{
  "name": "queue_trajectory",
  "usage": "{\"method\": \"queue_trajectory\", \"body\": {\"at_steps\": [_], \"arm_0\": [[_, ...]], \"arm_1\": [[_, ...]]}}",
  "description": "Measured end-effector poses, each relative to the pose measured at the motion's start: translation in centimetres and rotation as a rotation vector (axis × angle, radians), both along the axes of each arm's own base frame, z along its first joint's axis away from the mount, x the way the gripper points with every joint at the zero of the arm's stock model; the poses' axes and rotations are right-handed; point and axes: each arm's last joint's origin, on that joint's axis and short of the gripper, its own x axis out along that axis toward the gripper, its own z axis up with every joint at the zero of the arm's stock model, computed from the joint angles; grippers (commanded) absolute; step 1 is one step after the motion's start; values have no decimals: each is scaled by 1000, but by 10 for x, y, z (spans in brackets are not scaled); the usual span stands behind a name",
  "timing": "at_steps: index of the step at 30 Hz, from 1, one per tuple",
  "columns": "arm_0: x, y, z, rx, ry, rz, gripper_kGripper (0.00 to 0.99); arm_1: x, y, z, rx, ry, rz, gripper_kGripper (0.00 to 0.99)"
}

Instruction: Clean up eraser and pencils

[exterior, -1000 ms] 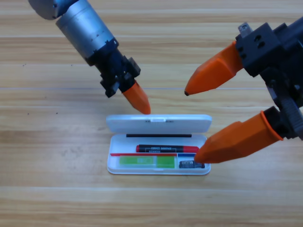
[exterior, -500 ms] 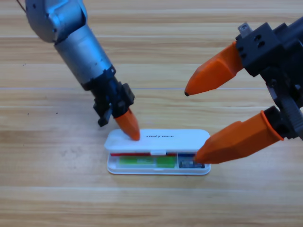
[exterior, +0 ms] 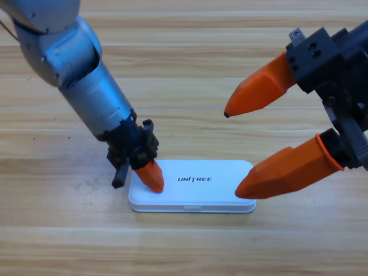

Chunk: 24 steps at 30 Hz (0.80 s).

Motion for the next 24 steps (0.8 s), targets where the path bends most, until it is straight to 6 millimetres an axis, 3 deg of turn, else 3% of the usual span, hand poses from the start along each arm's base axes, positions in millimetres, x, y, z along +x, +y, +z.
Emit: {"method": "queue_trajectory", "body": {"at_steps": [6,12,14,17,18,20,24], "arm_0": [[-23,4,0,-5,-127,-20,0],[-34,12,16,48,-87,-20,0],[-38,16,42,57,-74,-22,0],[-48,22,104,-2,-131,-21,0],[-55,28,132,-41,-164,-22,0],[-72,39,169,-107,-201,-28,0],[-107,61,206,-216,-224,-42,0]], "arm_1": [[0,0,0,0,5,-4,962],[0,0,0,0,8,-7,962],[0,0,0,0,8,-7,963],[0,0,0,0,11,-9,966],[0,0,0,0,12,-10,971],[0,0,0,-1,13,-11,974],[0,0,0,-1,14,-12,974]]}}
